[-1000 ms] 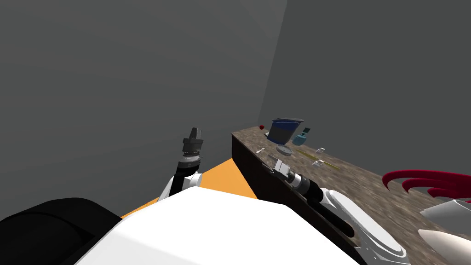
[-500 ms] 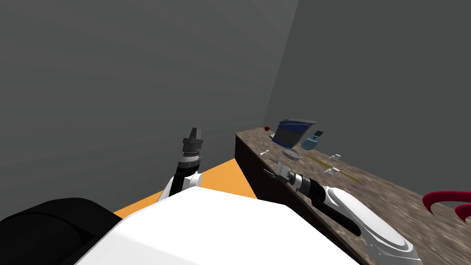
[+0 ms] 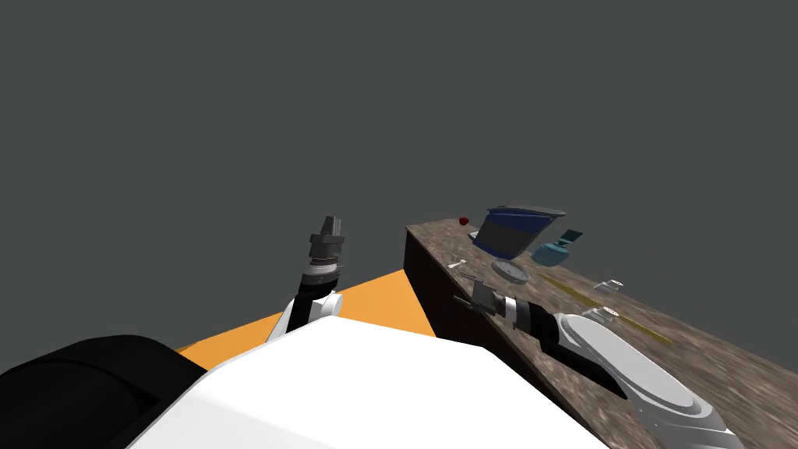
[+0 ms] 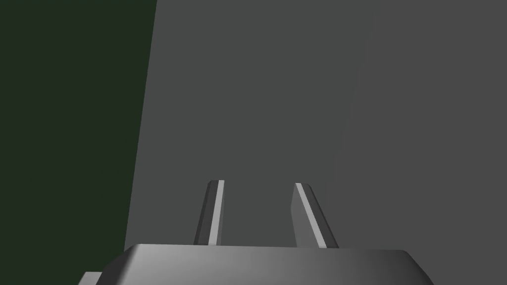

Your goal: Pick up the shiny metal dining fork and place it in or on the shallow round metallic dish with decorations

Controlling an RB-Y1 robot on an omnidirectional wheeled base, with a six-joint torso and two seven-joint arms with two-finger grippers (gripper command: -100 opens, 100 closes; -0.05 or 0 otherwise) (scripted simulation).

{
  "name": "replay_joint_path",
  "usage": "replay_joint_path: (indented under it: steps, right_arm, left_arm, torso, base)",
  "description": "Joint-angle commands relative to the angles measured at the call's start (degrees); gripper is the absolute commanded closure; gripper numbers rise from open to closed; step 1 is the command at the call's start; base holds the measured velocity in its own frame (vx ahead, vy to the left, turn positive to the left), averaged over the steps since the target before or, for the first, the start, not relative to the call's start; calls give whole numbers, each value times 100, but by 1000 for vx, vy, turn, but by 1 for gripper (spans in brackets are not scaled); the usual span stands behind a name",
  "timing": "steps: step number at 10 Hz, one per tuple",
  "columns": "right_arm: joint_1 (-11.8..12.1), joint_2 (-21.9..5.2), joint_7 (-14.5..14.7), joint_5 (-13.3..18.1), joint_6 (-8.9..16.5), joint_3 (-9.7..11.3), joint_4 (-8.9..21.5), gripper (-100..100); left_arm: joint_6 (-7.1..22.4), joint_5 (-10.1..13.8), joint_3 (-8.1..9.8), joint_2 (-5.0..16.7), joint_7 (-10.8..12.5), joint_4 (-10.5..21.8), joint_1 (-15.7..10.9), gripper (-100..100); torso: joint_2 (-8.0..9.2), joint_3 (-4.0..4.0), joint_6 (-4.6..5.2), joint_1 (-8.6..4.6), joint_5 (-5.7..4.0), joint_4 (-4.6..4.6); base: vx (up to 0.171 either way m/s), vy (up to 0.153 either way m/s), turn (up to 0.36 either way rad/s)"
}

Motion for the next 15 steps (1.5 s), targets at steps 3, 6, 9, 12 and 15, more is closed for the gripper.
replay_joint_path:
  steps: [3,6,9,12,15]
  right_arm:
    - [-119,-470,300,573,-222,18,429,-100]
    - [-168,-814,555,1053,-392,19,765,-100]
    - [-207,-1119,799,1501,-543,31,1091,-100]
    - [-242,-1489,1127,1975,-729,69,1539,-100]
    - [-256,-1674,1308,2216,-825,97,1787,-100]
  left_arm:
    - [0,0,0,0,0,0,0,0]
    - [0,0,0,0,0,0,1,0]
    - [0,0,0,0,0,0,1,0]
    - [0,0,1,1,0,0,2,0]
    - [0,0,1,0,0,0,1,0]
  torso:
    - [-4,-2,1,-1,0,-1]
    - [-10,-6,1,-1,-1,-2]
    - [-13,-8,2,1,0,-3]
    - [-30,-18,4,-8,-2,-7]
    - [-15,-9,6,4,0,-4]
  base:
    - [40,-17,211]
    - [49,-23,210]
    - [59,-23,197]
    - [95,-42,252]
    - [54,-21,115]
